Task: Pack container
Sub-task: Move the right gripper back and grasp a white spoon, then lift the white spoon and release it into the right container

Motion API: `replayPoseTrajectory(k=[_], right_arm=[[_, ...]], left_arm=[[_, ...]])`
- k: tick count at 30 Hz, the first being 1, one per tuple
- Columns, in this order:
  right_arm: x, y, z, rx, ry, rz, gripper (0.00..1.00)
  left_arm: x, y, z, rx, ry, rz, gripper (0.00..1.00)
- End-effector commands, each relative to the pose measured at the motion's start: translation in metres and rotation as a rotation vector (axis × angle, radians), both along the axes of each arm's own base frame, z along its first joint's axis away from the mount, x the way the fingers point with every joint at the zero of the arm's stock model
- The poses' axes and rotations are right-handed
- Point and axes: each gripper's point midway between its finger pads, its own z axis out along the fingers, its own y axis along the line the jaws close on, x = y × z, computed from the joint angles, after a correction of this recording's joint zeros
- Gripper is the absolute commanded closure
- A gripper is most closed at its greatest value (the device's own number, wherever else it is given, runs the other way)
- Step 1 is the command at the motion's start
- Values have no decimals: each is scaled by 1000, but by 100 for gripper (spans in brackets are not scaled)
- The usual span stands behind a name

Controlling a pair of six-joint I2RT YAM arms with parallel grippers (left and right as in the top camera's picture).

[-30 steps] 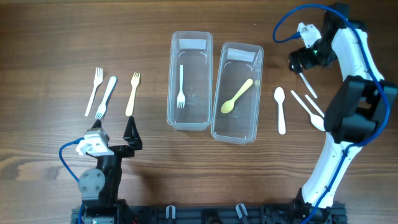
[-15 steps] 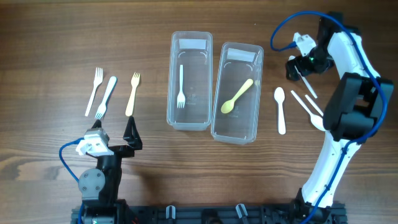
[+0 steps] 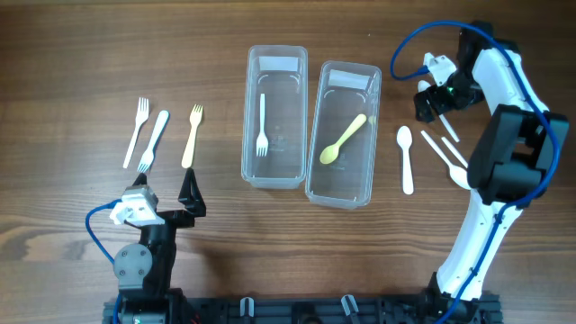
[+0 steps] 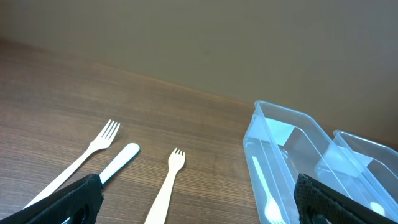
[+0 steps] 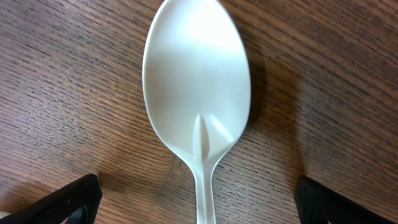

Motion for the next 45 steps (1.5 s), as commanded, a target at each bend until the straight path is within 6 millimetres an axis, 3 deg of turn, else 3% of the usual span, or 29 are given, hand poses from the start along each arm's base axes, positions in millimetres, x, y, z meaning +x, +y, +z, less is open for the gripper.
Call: replayPoseTrajectory(k=[1,15,18,20,26,28,32,36,38,41,45], right_arm=[[-26,3,-30,13,92,3,0],[-21,19,-33,107,58,1,2],[-20,19,-33,107,55,1,16],[-19,19,-33,105,49,-6,40],[-15,18,-33,104,36,-50,84],[-15,18,-33,105,36,-55,94],[-11,17,-30,105,29,-101,96],[9,14,-4,102,-29,-108,96],[26,13,22,107,-90,-146,96],[47,24,71,176,-177,-158,96],[57,53,142,275,-265,-219,96]], left_arm=[[0,0,-2,9,2,0,0],[0,0,-2,9,2,0,0],[0,0,-2,9,2,0,0],[0,0,-2,9,2,0,0],[0,0,-2,9,2,0,0],[0,0,-2,9,2,0,0],[0,0,-2,9,2,0,0],[0,0,-2,9,2,0,0],[0,0,-2,9,2,0,0],[0,0,-2,9,2,0,0],[0,0,-2,9,2,0,0]])
